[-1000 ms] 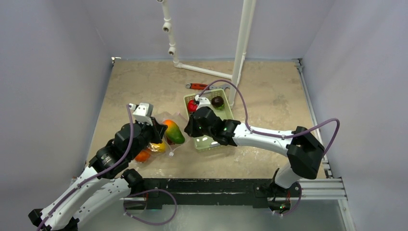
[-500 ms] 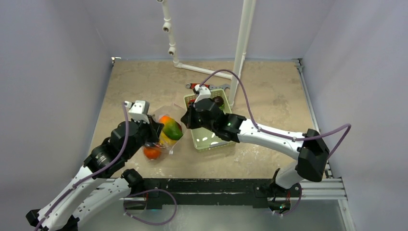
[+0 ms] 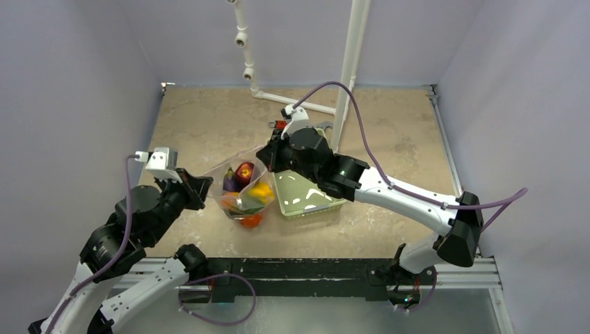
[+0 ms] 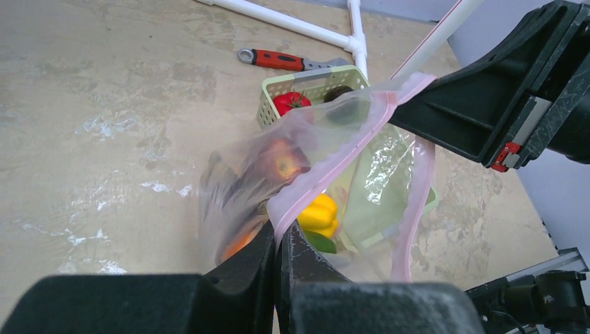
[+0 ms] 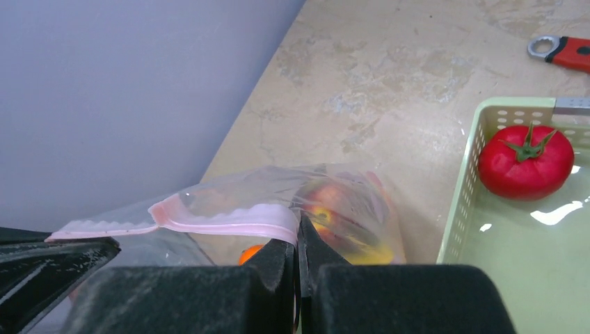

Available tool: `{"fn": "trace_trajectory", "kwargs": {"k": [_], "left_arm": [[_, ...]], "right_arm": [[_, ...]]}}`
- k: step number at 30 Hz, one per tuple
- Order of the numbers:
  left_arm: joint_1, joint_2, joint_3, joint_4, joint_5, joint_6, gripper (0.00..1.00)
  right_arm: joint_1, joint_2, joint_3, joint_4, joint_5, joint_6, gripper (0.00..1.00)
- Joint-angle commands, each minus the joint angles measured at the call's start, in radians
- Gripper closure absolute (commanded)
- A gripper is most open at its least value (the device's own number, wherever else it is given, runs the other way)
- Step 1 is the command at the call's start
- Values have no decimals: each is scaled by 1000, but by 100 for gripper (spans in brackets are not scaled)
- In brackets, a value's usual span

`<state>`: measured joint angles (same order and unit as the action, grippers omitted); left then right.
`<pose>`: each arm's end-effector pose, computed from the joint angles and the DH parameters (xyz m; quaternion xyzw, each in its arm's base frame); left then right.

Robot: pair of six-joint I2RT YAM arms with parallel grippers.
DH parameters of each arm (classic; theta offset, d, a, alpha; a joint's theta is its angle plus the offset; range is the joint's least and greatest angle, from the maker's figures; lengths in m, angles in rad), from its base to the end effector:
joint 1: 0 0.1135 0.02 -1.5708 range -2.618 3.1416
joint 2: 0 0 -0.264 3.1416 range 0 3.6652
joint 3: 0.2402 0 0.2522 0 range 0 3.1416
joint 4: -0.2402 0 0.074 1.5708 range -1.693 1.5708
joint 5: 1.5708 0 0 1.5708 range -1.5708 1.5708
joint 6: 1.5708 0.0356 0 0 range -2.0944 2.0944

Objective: Place the food in the zip-top bag and seal the zipper
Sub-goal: Adjust the zipper food storage bag at the center of the board.

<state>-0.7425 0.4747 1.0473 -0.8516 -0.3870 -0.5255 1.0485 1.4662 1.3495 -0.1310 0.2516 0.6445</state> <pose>0.0543 -0.0316 0.3879 -0.0302 0.7916 -0.2262 0.5669 0.1812 0.2971 0.3805 -0.0815 0.7824 0.3909 0.4780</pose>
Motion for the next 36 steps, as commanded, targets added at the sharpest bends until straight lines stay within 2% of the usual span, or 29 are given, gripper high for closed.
{"fn": "trace_trajectory", "kwargs": {"k": [1, 10, 15, 24, 31, 36], "left_arm": [[-5, -45, 16, -55, -74, -30, 100], [-5, 45, -39, 31, -46, -20, 100], [-5, 134, 28, 73, -65, 24, 100], [-6, 286, 226, 103, -198, 163, 100], [-5, 395, 332, 146, -242, 320, 100], [-5, 443, 266, 145, -197, 344, 100]], "right_arm": [[-1, -11, -5, 4, 15, -26, 100], [-1, 44, -14, 41, -18, -12, 100], [-1, 46, 62, 33, 14, -30, 100], [-1, 71, 148, 39, 1, -43, 100], [-1, 149, 74, 171, -105, 2, 100], [-1, 246, -18, 304, -190, 42, 100]]}}
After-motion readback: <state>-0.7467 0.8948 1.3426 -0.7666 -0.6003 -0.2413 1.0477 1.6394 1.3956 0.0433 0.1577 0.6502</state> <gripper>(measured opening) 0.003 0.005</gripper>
